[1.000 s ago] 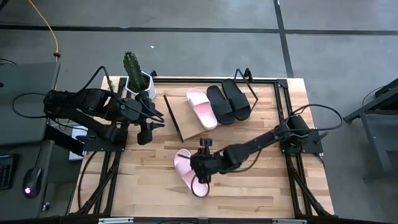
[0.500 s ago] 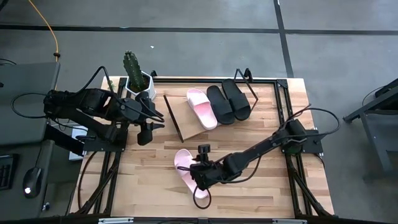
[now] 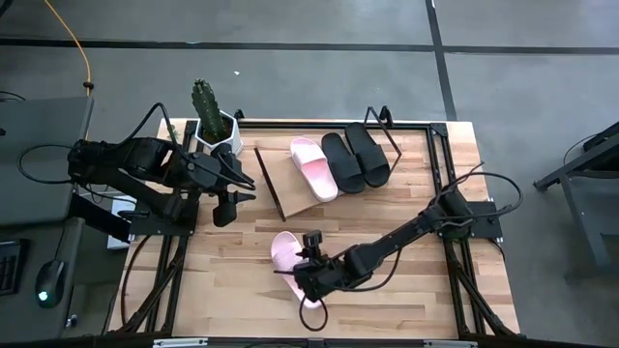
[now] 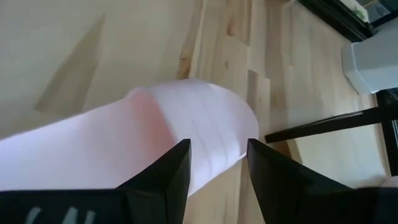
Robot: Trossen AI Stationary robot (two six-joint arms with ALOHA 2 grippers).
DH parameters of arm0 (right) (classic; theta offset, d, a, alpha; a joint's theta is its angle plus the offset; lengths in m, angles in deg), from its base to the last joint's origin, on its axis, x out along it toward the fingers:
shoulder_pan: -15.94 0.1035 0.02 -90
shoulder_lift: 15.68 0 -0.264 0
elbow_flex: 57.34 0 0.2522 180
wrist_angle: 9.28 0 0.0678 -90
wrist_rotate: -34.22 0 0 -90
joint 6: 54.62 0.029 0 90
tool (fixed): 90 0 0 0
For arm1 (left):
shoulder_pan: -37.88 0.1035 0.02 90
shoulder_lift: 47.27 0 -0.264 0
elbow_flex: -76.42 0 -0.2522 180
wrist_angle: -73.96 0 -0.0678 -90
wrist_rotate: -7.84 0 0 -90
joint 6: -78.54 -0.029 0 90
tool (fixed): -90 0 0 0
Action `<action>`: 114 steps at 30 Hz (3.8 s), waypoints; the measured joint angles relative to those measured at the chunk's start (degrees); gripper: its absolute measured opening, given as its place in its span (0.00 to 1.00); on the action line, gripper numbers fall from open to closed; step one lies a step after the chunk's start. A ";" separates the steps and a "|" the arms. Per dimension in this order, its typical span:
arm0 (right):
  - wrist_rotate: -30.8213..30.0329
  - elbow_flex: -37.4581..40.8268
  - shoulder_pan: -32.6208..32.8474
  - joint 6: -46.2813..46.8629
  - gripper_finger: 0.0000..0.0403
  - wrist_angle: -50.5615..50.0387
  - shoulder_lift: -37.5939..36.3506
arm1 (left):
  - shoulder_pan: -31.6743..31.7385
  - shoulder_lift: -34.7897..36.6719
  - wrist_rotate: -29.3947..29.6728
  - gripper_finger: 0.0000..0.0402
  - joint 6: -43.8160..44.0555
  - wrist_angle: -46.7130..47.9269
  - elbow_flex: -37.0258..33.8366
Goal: Pick and place slides into the shelf
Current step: Put the bottom pink slide on the shelf
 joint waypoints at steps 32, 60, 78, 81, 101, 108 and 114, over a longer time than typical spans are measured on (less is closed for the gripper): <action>-7.34 1.13 1.54 -0.87 0.36 2.19 5.49 | 0.00 0.00 0.02 0.44 -0.70 -0.02 0.00; -8.90 1.11 0.88 -0.44 0.22 5.53 8.02 | 0.00 0.00 0.07 0.44 -0.68 -0.37 0.00; -8.83 1.11 0.86 -0.97 0.01 5.49 8.02 | 0.00 0.00 0.07 0.44 -0.68 -0.37 0.00; -8.85 1.11 0.88 -1.05 0.01 5.42 7.96 | 0.00 0.00 0.07 0.44 -0.68 -0.37 0.00; -14.79 1.11 0.92 3.45 0.00 -5.00 0.63 | 0.00 0.00 0.07 0.44 -0.68 -0.35 0.00; -18.17 1.11 0.57 4.19 0.00 -10.25 -0.52 | 0.00 0.00 0.04 0.44 -0.68 -0.15 0.00; -17.99 1.11 -0.92 10.68 0.00 -16.05 -3.22 | 0.00 -0.02 0.01 0.44 -0.67 0.01 0.00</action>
